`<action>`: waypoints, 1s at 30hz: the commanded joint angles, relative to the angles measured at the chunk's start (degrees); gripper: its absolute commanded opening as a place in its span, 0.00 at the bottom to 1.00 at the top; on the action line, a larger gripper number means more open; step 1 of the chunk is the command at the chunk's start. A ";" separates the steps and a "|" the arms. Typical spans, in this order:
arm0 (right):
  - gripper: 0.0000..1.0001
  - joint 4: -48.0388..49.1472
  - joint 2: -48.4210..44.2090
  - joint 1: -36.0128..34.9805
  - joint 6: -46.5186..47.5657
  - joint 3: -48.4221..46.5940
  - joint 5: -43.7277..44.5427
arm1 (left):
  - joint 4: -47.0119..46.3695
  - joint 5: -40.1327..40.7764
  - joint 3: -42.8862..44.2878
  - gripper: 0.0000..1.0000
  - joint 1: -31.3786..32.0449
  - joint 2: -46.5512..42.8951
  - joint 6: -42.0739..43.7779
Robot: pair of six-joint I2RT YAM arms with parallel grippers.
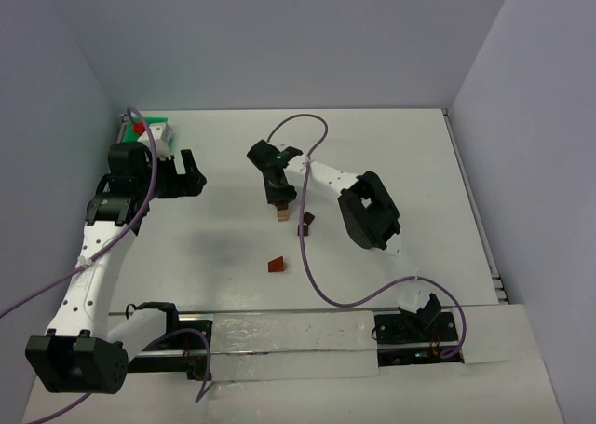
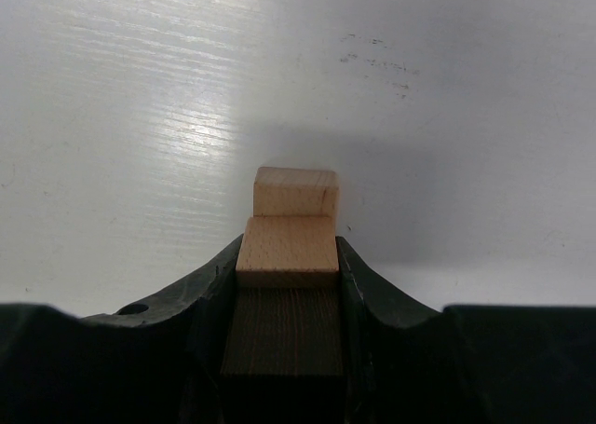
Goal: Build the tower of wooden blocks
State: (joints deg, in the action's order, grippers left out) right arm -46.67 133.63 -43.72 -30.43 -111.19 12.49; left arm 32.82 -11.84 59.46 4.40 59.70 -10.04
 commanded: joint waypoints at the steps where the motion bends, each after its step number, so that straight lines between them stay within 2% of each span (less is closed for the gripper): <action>1: 0.00 -3.00 3.41 0.87 2.94 -0.73 4.88 | -2.23 -1.00 -0.14 0.99 -0.44 -0.11 0.34; 15: 0.00 -3.34 4.32 0.90 4.68 -1.03 4.05 | -2.03 -1.15 -0.14 0.99 -0.44 -0.29 0.46; 27: 0.14 -3.78 5.15 1.01 4.29 -1.14 3.24 | -1.97 -1.23 -0.08 0.99 -0.44 -0.32 0.43; 30: 0.20 -3.86 5.24 1.01 4.24 -1.08 3.13 | -2.06 -1.17 -0.20 0.99 -0.50 -0.31 0.38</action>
State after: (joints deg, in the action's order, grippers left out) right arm -47.83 134.50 -43.62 -27.11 -112.62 12.91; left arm 32.80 -12.21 58.92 4.38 59.70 -9.89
